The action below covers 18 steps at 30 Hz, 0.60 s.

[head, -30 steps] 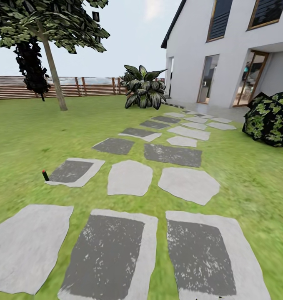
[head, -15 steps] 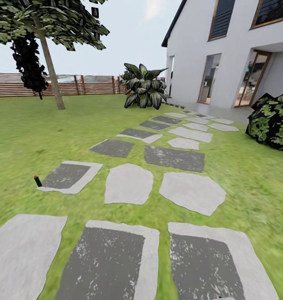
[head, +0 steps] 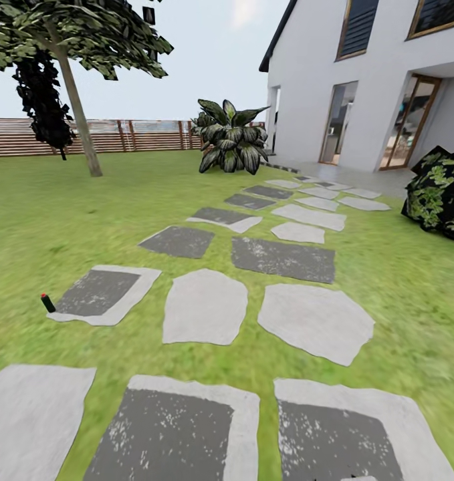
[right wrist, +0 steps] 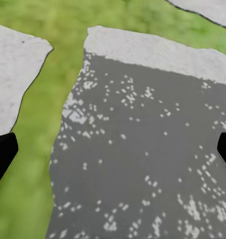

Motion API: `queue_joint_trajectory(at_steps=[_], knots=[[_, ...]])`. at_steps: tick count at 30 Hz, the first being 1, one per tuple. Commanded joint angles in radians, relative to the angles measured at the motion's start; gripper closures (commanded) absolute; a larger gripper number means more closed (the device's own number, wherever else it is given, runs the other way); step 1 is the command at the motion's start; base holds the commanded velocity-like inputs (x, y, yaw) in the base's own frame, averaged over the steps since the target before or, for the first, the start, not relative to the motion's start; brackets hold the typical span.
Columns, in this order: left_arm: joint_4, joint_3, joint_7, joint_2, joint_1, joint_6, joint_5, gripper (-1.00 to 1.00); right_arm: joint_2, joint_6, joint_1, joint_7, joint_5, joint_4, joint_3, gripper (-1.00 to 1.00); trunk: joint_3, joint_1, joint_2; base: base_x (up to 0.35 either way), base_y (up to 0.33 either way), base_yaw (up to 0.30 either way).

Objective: In the garden, pick up the pesticide atomizer on the floor and spray pesticide onto both trees until each tree trunk is fully covered.

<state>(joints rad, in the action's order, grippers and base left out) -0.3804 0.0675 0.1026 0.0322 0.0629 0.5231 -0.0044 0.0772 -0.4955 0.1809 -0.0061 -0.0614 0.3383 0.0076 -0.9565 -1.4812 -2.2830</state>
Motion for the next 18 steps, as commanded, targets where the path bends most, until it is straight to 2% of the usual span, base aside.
queue_joint_trajectory(at_steps=[1, 18], knots=[[0.0, 0.0, 0.0, 0.0, 0.0, 0.0, 0.0, -1.0, 0.0, 0.0, 0.0, 0.0, 0.0, 0.0, 0.0, -1.0, 0.0, 0.0, 0.0, 0.339, 0.0, 0.0], [0.0, 0.0, 0.003, 0.0, 0.0, 0.0, 0.0, -1.0, 0.0, 0.0, 0.0, 0.0, 0.0, 0.0, 0.0, -1.0, 0.0, 0.0, 0.0, 0.339, 0.0, 0.0]])
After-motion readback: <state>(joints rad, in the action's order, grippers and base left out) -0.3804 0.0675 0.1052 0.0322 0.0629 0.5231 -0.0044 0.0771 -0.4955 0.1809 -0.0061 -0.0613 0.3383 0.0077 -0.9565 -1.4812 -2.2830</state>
